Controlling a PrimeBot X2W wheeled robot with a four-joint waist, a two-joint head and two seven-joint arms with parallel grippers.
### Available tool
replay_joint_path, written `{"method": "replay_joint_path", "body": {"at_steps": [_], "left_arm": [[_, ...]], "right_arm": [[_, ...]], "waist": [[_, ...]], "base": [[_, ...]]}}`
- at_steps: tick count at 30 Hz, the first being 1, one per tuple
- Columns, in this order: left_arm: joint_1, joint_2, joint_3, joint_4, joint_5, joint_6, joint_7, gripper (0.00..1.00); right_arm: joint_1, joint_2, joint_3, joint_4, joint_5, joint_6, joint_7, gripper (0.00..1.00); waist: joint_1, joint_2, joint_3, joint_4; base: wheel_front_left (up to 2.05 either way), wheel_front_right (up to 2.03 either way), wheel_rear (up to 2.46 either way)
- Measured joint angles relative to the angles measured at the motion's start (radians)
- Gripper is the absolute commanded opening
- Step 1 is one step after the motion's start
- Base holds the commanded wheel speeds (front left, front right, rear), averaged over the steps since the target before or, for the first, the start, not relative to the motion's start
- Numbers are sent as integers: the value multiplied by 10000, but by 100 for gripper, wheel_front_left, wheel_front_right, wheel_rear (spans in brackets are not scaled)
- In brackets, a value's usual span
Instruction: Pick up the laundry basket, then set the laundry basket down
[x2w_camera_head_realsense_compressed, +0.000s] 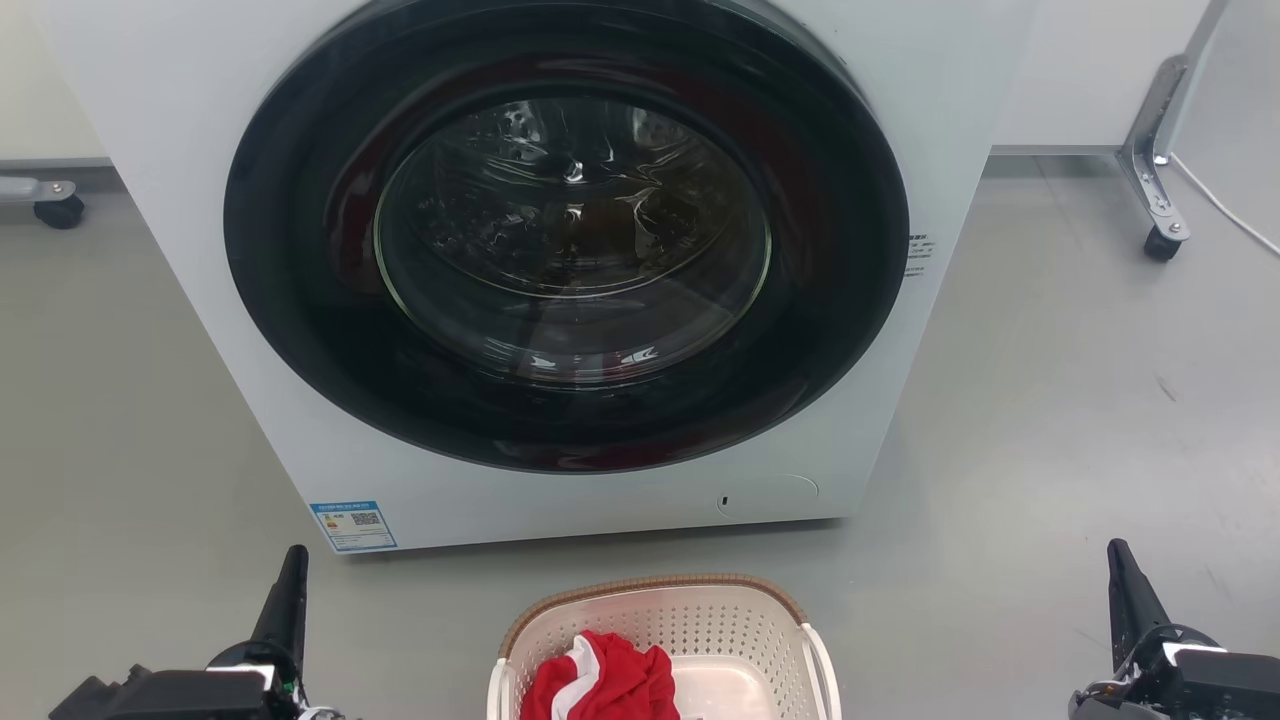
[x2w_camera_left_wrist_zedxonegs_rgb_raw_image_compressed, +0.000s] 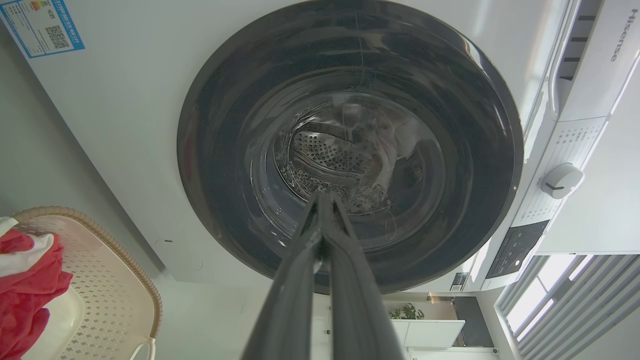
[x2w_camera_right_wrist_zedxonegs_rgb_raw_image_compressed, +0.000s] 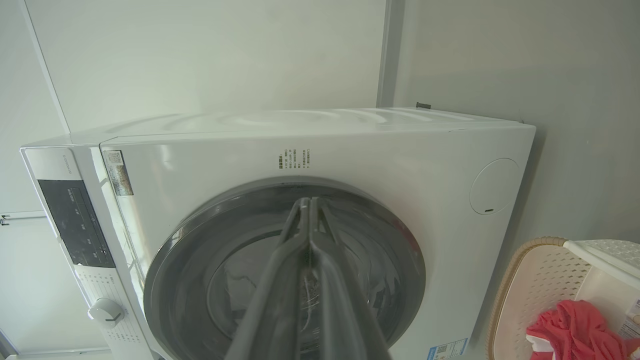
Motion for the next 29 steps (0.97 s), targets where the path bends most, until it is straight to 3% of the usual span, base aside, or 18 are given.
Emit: {"method": "replay_joint_path", "body": {"at_steps": [29], "left_arm": [[0,0,0,13,0,0,0,0]], "right_arm": [[-1,2,0,0,0,0,0,0]], "waist": [[0,1,0,0]], "base": [[0,0,0]]}}
